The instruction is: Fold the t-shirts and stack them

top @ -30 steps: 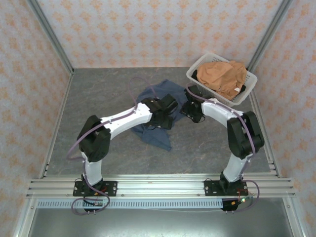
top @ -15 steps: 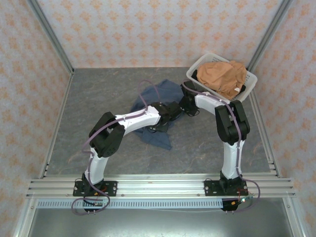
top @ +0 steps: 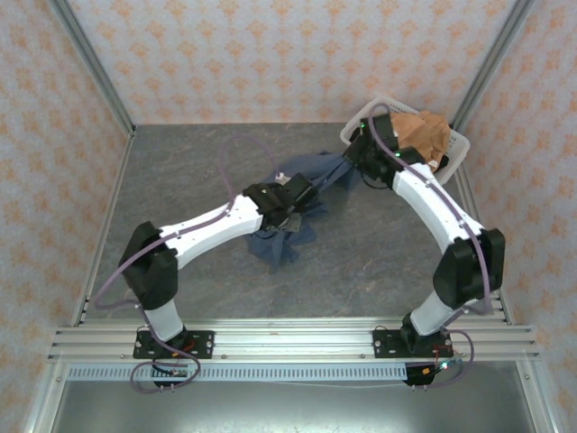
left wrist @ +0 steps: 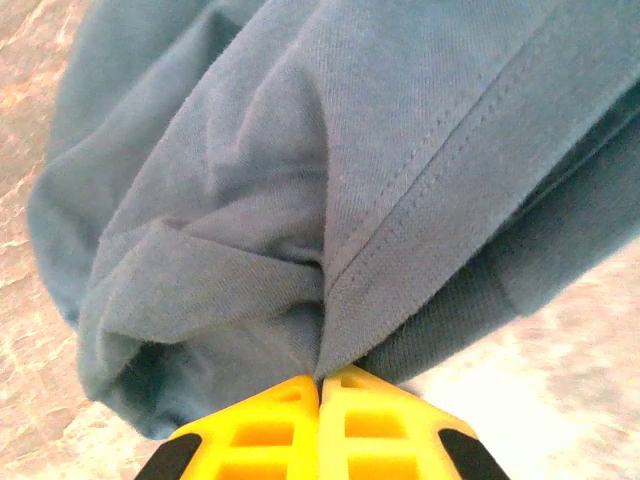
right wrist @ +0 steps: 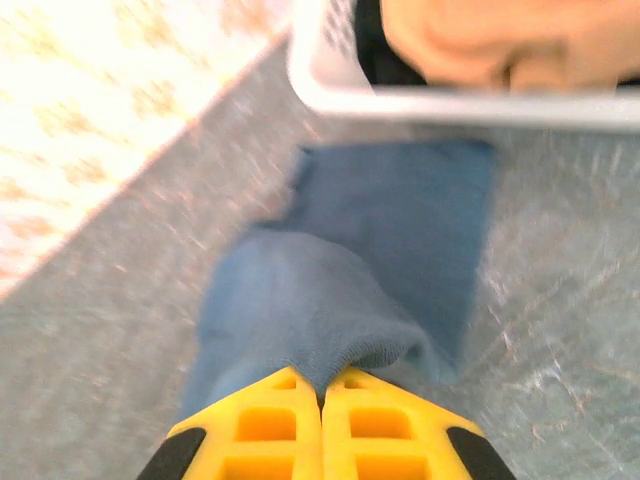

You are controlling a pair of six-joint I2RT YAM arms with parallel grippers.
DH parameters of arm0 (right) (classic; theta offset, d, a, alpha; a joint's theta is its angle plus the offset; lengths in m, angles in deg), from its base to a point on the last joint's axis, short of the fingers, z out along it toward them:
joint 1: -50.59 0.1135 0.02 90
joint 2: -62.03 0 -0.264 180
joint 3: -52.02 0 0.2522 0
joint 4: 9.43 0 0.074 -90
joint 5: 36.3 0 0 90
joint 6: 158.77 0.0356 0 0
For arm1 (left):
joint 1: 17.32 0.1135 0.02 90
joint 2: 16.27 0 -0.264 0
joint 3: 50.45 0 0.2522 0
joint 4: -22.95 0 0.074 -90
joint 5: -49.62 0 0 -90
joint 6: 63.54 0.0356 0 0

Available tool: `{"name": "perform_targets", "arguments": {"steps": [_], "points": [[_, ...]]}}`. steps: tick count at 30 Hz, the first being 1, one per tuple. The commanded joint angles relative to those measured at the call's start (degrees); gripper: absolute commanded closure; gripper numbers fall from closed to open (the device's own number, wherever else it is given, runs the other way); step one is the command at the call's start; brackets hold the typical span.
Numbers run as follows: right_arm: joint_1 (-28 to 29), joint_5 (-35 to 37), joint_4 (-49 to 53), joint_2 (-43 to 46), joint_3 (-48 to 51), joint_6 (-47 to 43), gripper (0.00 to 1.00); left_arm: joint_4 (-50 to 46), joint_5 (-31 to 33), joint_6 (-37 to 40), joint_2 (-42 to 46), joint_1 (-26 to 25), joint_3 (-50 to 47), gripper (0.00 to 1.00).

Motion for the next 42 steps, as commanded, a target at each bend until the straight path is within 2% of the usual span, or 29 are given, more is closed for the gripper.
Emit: {"name": "perform_targets", "arguments": {"steps": [1, 6, 11, 15, 18, 21, 23, 26, 27, 28, 29, 30, 32, 34, 36, 37, 38, 42], "points": [[-2.43, 4.7, 2.48, 4.27, -4.24, -2.71, 1.0, 1.3, -6.09, 2.85, 2.8, 0.08, 1.7, 1.0], [-5.32, 5.01, 2.34, 8.89, -11.28, -5.74, 1.0, 4.49, -15.42, 4.07, 6.41, -1.34, 5.55, 1.0], [-7.92, 3.6, -0.27, 10.24, -19.81, -7.97, 1.0, 8.05, -24.59, 2.13, 10.03, -2.16, 8.9, 1.0], [-8.49, -1.26, -2.05, 5.58, -28.76, -8.41, 1.0, 9.9, -29.39, -1.23, 11.93, -2.02, 10.61, 1.0], [-8.27, -9.8, -3.33, -1.93, -36.02, -6.37, 1.0, 10.23, -30.73, -4.2, 12.73, -0.07, 10.64, 1.0], [-5.94, -17.62, -0.4, -13.34, -46.45, -5.18, 1.0, 9.01, -29.57, -8.17, 13.74, 5.42, 7.97, 1.0], [-3.03, -22.43, 2.45, -22.84, -54.77, -4.76, 1.0, 6.65, -27.26, -11.24, 14.63, 11.35, 5.24, 1.0], [1.84, -25.7, 8.95, -37.31, -70.23, -3.98, 1.0, 2.84, -25.56, -14.55, 14.65, 21.48, 1.24, 1.0], [3.18, -26.05, 10.27, -41.09, -73.85, -3.49, 0.97, 1.12, -24.81, -14.9, 14.29, 24.53, 0.29, 1.0], [4.51, -26.39, 10.95, -44.33, -75.91, -2.52, 0.82, -0.45, -23.33, -14.84, 13.95, 27.76, -0.83, 1.0], [5.56, -26.56, 11.31, -46.44, -75.94, -1.54, 0.68, -2.23, -21.02, -14.66, 13.73, 30.52, -1.75, 1.0], [6.34, -26.05, 12.08, -47.62, -75.64, -1.45, 0.59, -3.37, -18.89, -14.37, 13.59, 32.79, -2.86, 1.0], [8.03, -23.4, 14.85, -48.46, -73.84, -2.99, 0.46, -4.27, -17.08, -13.16, 12.91, 37.66, -5.3, 0.99], [9.14, -22.55, 15.57, -47.31, -69.94, -4.08, 0.42, -4.98, -17.23, -11.14, 11.91, 40.51, -7.09, 0.85], [9.81, -21.61, 15.9, -44.77, -64.72, -4.89, 0.41, -8.47, -14.68, -8.86, 10.59, 41.47, -7.22, 0.66], [10.18, -20.61, 15.8, -42.44, -61.11, -5.44, 0.41, -9.85, -13.02, -7.74, 10.67, 41.55, -7.7, 0.61], [10.31, -19.74, 15.15, -39.68, -55.87, -5.92, 0.4, -10.75, -11.65, -7.31, 11.45, 41.53, -8.86, 0.58], [10.41, -15.01, 8.34, -26.73, -31.99, -5.35, 0.41, -13.06, -7.44, -8.19, 15.54, 41.56, -14.61, 0.58]]}}
